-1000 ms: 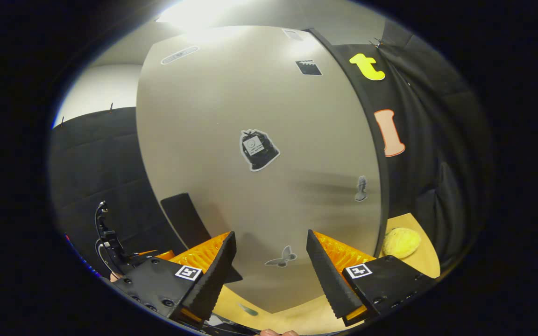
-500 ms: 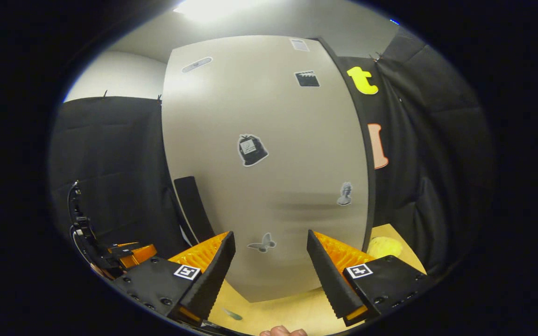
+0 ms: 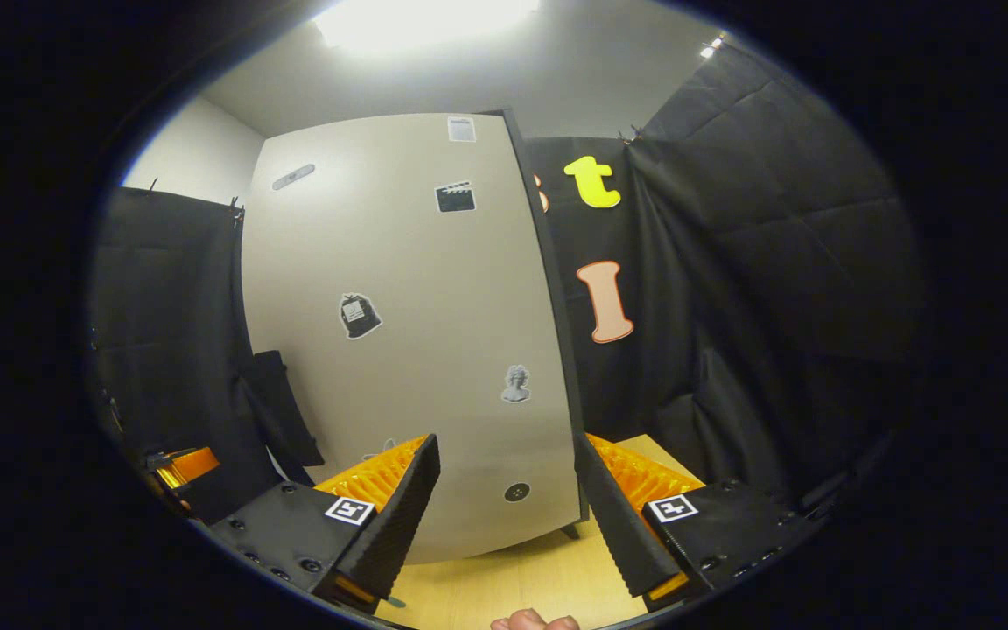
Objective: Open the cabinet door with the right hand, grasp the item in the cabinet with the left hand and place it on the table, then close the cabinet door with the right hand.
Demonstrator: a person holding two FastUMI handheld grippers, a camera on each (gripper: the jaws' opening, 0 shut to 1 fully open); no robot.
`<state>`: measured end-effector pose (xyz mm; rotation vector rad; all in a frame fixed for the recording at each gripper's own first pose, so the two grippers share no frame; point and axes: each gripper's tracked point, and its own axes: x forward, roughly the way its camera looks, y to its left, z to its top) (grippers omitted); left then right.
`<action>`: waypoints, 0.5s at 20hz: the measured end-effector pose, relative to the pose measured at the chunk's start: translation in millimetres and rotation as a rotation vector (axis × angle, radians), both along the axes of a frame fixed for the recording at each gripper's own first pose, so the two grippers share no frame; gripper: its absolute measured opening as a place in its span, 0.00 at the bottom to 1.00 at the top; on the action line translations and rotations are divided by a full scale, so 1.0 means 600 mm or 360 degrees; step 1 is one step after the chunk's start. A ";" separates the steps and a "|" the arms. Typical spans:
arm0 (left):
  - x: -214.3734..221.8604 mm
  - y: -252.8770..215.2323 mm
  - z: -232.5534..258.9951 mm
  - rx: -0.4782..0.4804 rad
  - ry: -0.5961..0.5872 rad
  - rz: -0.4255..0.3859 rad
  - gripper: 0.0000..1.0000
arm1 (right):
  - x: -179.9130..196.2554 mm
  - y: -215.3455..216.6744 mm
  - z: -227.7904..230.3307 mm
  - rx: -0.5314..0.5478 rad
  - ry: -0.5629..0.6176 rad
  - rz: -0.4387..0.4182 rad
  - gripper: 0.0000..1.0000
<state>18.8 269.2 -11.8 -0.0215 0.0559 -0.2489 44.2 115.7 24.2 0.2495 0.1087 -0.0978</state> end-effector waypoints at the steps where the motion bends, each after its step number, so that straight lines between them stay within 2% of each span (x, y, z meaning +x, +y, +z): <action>1: -0.004 -0.005 0.013 0.0000 -0.0038 -0.0013 0.95 | -0.003 -0.011 -0.002 0.0001 0.0002 -0.0023 0.98; 3: -0.013 -0.016 0.031 -0.0003 -0.0103 -0.0055 0.93 | -0.007 -0.026 0.004 0.0039 -0.0027 -0.0028 0.98; 4: -0.017 -0.021 0.034 0.0012 -0.0114 -0.0064 0.95 | -0.007 -0.036 0.011 0.0051 -0.0050 -0.0042 0.98; 5: -0.017 -0.022 0.035 0.0044 -0.0125 -0.0054 0.92 | -0.008 -0.050 0.017 0.0041 -0.0070 -0.0069 0.98; 6: -0.018 -0.020 0.033 0.0081 -0.0130 -0.0040 0.95 | -0.011 -0.064 0.020 0.0025 -0.0081 -0.0095 0.98; 7: -0.017 -0.019 0.028 0.0110 -0.0120 -0.0021 0.92 | -0.016 -0.074 0.022 0.0016 -0.0088 -0.0117 0.98; 10: -0.020 -0.030 0.003 0.0120 -0.0073 -0.0025 0.95 | -0.028 -0.091 0.026 -0.0005 -0.0118 -0.0156 0.97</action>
